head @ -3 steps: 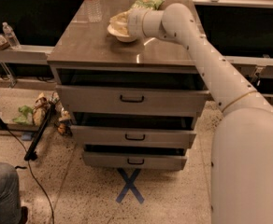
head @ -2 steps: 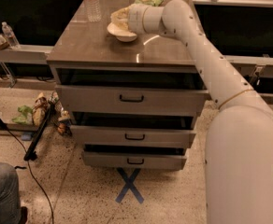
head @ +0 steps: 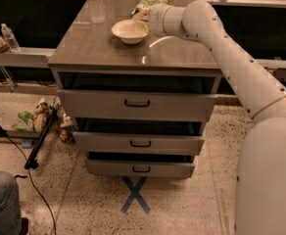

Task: Move paper bowl near water bottle

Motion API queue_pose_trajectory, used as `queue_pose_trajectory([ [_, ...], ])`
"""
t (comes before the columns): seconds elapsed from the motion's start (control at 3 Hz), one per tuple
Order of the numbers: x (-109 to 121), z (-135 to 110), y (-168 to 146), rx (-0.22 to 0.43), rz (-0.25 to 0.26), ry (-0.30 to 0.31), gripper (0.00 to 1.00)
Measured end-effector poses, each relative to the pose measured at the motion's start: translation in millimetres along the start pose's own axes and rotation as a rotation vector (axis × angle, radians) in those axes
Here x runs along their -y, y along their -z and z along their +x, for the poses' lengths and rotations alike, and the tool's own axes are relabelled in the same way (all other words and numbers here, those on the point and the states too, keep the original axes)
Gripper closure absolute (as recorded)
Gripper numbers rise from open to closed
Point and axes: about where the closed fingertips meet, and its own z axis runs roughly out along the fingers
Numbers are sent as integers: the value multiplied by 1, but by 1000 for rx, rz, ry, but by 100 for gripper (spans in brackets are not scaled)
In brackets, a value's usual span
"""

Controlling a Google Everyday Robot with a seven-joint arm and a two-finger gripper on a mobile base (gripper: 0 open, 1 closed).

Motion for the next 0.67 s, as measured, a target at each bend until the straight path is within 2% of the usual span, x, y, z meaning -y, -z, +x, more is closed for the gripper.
queue_pose_trajectory([
  [0.33, -11, 14, 31, -85, -15, -24, 10],
  [0.67, -28, 20, 49, -129, -31, -40, 0],
])
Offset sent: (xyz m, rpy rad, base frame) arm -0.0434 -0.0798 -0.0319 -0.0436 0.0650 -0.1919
